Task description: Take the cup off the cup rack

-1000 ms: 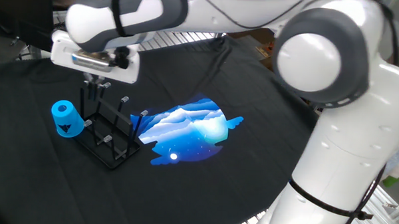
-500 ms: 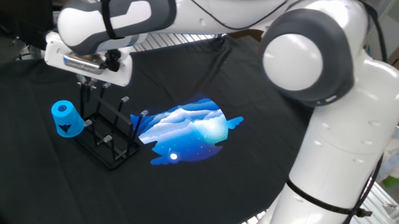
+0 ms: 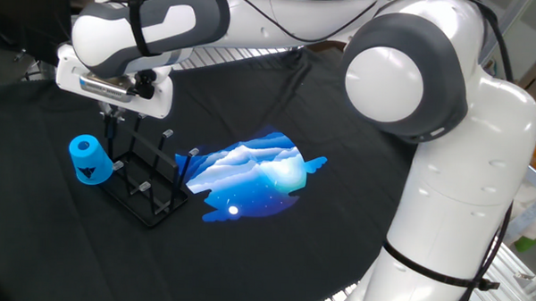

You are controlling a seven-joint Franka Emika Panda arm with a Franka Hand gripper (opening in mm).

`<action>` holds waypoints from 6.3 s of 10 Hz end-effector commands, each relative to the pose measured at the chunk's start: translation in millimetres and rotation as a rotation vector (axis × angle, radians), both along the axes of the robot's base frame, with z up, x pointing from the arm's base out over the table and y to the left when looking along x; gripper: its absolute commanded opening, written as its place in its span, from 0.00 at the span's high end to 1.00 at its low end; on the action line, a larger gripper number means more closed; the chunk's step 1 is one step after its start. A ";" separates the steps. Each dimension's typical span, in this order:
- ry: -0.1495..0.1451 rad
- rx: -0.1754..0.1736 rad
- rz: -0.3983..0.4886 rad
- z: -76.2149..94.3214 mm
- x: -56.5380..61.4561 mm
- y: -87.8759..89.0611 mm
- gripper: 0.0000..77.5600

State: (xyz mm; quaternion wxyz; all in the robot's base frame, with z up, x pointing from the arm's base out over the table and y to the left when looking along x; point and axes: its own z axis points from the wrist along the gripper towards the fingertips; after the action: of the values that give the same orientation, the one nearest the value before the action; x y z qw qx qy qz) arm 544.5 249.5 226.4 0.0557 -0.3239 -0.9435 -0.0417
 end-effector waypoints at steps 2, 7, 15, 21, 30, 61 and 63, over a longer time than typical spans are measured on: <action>-0.009 0.001 0.008 0.9 0.6 0.6 1.00; -0.038 0.000 0.113 0.9 0.6 0.6 1.00; -0.017 -0.003 0.181 0.9 0.6 0.6 0.00; -0.017 -0.003 0.181 0.9 0.6 0.6 0.00; -0.002 0.014 0.002 1.1 0.2 2.8 0.00; -0.062 -0.087 -0.031 -27.0 18.8 45.3 0.00; -0.069 -0.086 -0.023 -32.3 18.7 43.4 0.00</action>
State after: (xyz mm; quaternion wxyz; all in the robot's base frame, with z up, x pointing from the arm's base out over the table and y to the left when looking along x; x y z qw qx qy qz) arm 562.7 293.6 194.6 0.0112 -0.3370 -0.9414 -0.0118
